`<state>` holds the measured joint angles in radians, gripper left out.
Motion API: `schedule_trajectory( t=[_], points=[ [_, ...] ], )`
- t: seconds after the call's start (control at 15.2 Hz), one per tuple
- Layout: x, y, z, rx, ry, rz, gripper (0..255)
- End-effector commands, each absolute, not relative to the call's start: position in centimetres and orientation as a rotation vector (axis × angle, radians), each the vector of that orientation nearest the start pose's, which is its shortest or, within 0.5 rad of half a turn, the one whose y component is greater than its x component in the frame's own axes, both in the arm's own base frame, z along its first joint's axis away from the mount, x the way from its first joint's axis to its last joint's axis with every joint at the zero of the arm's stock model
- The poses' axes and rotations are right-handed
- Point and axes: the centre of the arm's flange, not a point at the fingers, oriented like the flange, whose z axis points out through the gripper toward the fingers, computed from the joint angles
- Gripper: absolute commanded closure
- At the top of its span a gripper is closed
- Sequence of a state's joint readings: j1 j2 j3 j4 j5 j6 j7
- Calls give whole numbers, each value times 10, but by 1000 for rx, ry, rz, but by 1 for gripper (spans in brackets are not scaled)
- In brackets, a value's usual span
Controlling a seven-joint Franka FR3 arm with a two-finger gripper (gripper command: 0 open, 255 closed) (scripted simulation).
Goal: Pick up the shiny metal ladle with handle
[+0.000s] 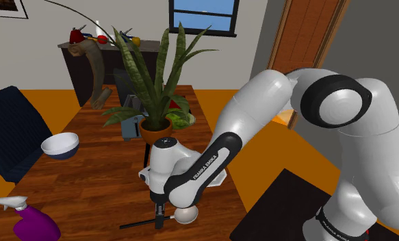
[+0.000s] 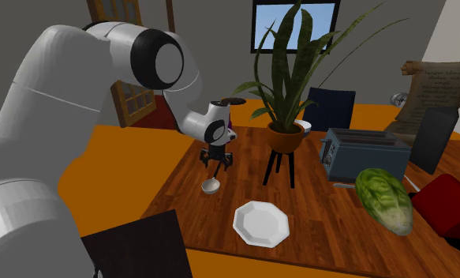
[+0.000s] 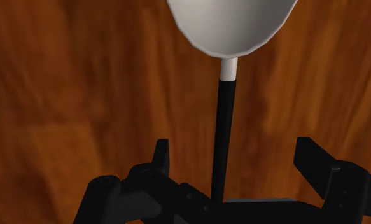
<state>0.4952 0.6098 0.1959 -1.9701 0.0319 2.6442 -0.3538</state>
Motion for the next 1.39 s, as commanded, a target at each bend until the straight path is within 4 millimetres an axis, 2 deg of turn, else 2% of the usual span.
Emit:
schedule_trajectory(
  t=[0.0, 0.2, 0.33, 0.4, 0.99, 1.32],
  points=[
    [480, 393, 159, -2650, -1414, -79, 0],
    [480, 393, 140, -2650, -1414, -79, 0],
    [480, 393, 140, -2650, -1414, -79, 0],
    [480, 393, 140, -2650, -1414, -79, 255],
    [480, 393, 140, -2650, -1414, -79, 255],
    [480, 393, 166, -2650, -1414, -79, 255]
  ],
)
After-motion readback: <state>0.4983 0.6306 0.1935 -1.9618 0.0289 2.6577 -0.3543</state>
